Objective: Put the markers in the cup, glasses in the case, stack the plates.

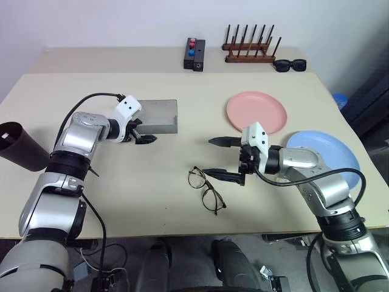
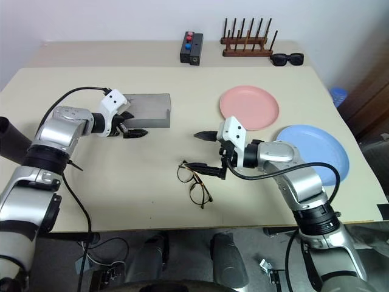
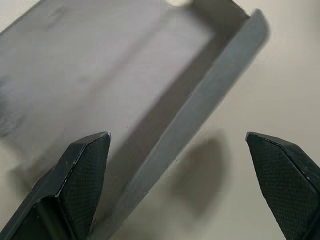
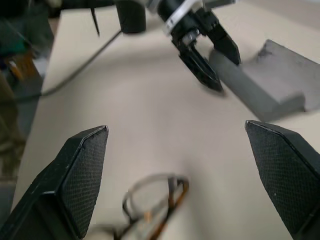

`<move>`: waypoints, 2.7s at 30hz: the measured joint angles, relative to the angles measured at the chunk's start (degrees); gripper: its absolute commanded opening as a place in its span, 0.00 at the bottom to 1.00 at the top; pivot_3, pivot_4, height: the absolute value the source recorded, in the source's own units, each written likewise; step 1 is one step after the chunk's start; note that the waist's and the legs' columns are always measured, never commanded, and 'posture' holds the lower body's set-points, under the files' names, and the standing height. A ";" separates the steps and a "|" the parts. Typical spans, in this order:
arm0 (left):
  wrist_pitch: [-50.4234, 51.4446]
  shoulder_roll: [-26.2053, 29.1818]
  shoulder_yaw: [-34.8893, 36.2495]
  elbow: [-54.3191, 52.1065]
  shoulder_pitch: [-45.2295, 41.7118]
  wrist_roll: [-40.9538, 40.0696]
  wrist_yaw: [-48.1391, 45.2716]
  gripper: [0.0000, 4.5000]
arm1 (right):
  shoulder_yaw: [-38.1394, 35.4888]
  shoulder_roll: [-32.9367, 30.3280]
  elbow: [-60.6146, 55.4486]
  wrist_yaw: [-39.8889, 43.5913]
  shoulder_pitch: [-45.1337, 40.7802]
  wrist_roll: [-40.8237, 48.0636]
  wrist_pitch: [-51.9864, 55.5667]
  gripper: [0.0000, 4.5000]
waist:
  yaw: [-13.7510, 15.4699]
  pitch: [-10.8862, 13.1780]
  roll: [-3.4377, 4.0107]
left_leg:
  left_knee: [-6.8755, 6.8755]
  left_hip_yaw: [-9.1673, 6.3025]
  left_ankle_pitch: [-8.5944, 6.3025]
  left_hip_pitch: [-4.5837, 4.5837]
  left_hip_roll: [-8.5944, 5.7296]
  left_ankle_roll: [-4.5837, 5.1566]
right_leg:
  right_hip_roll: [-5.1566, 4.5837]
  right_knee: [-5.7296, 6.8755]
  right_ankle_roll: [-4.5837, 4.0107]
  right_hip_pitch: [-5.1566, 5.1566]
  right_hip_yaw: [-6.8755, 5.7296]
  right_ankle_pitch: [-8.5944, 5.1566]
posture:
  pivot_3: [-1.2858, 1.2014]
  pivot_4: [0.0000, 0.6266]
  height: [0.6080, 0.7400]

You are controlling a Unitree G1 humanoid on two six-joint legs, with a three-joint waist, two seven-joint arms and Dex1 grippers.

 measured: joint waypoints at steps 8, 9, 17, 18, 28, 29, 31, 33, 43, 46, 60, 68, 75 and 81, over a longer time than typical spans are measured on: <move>-5.94 -1.66 -0.13 9.67 -3.58 4.22 -4.10 0.50 | -1.20 -1.12 -0.38 -0.70 1.22 -1.25 -0.82 1.00 | 0.14 0.00 0.00 | 0.06 0.00 0.00 -0.02 0.00 0.00 | -0.01 0.01 0.01 0.02 0.00 0.01 | 0.52 0.24 1.00; -6.49 -1.85 0.00 10.18 -3.71 4.55 -4.11 0.38 | -1.20 -1.12 -0.38 -0.76 1.23 -1.37 -0.85 1.00 | 0.14 0.00 0.00 | 0.06 0.00 0.00 -0.03 -0.01 0.00 | -0.01 0.01 0.04 0.02 0.00 0.02 | 0.52 0.24 1.00; -12.18 -1.42 0.36 8.86 -1.72 5.97 -5.31 0.01 | -1.65 -1.77 -0.39 -0.20 1.74 -1.69 -1.21 1.00 | 0.06 0.00 0.00 | 0.07 -0.01 0.00 -0.03 0.00 0.00 | -0.01 0.04 0.15 0.02 0.00 0.09 | 0.52 0.24 1.00; -12.86 -0.87 0.45 7.13 -0.61 6.00 -5.82 0.01 | -1.74 -1.76 -0.39 -0.12 1.76 -1.69 -1.24 1.00 | 0.00 0.00 0.00 | 0.07 -0.01 0.00 -0.02 0.00 0.00 | -0.01 0.04 0.16 0.02 0.00 0.09 | 0.52 0.24 1.00; -5.14 11.88 1.15 -30.82 20.00 -2.18 -22.47 0.01 | -2.04 -1.95 -0.16 1.61 1.94 -1.81 -1.84 1.00 | 0.03 0.02 0.03 | 0.12 0.00 0.00 -0.02 0.02 0.01 | -0.02 0.11 -0.03 0.03 0.02 -0.01 | 0.52 0.24 1.00; -4.41 12.88 1.15 -32.96 21.14 -2.80 -23.43 0.01 | -2.04 -1.98 -0.11 1.79 1.94 -1.83 -1.83 1.00 | 0.08 0.02 0.03 | 0.13 0.00 0.01 -0.01 0.02 0.01 | -0.03 0.11 -0.04 0.04 0.02 -0.01 | 0.52 0.24 1.00; -2.37 14.99 1.20 -37.02 23.39 -3.78 -24.45 0.01 | -1.87 -1.95 -0.11 2.14 1.85 -1.81 -1.65 1.00 | 0.19 0.02 0.03 | 0.21 -0.01 0.00 -0.01 0.02 0.01 | -0.03 0.12 -0.07 0.06 0.02 -0.03 | 0.52 0.24 1.00; -1.14 16.43 1.27 -39.77 24.70 -4.44 -24.87 0.01 | -1.53 -1.96 -0.13 2.31 1.70 -1.76 -0.77 1.00 | 0.16 0.02 0.03 | 0.30 0.00 -0.01 -0.02 0.02 0.03 | -0.03 0.12 -0.16 0.08 0.02 -0.07 | 0.52 0.24 1.00; 0.19 19.70 1.82 -44.17 27.69 -5.94 -25.20 0.14 | 1.25 -2.67 -1.00 1.36 1.23 -0.61 11.83 1.00 | 0.14 0.03 0.04 | 0.58 0.01 -0.15 -0.06 0.02 0.26 | -0.03 0.17 -0.21 0.11 0.02 -0.10 | 0.52 0.24 1.00; -0.09 19.70 1.93 -44.17 27.79 -6.03 -24.61 0.40 | 1.70 -3.25 -2.27 0.72 1.14 0.03 15.74 1.00 | 0.13 0.03 0.04 | 0.65 0.00 -0.17 -0.10 0.02 0.30 | -0.03 0.17 -0.21 0.11 0.02 -0.10 | 0.52 0.24 1.00; 0.53 18.19 14.41 -54.10 38.40 -9.65 -11.77 0.40 | 3.50 -1.03 -8.35 -11.10 -2.04 4.95 35.38 1.00 | -0.04 0.02 0.06 | 0.71 0.04 -0.27 -0.14 0.04 0.46 | -0.03 0.21 -0.20 0.05 0.06 -0.10 | 0.52 0.24 1.00; 7.54 16.93 25.92 -71.94 55.72 -17.14 -4.56 0.40 | 4.83 2.75 -10.18 -20.29 -4.34 4.84 44.23 1.00 | 0.29 0.01 0.05 | 0.84 0.08 -0.27 -0.15 0.03 0.45 | -0.09 0.17 -0.24 0.09 0.07 -0.09 | 0.52 0.24 1.00; 10.47 15.52 28.26 -77.02 61.45 -19.55 0.57 0.42 | 5.77 1.86 -11.10 -22.63 -4.43 4.05 46.68 0.80 | 0.17 0.01 0.05 | 0.87 0.11 -0.28 -0.15 0.02 0.45 | -0.12 0.16 -0.26 0.08 0.07 -0.08 | 0.52 0.24 1.00; 12.38 14.79 28.91 -77.21 61.50 -20.39 4.32 0.42 | 5.75 2.35 -11.10 -23.92 -4.44 4.04 47.28 0.13 | 0.10 0.01 0.05 | 0.86 0.11 -0.28 -0.15 0.03 0.46 | -0.11 0.16 -0.26 0.08 0.07 -0.08 | 0.52 0.24 1.00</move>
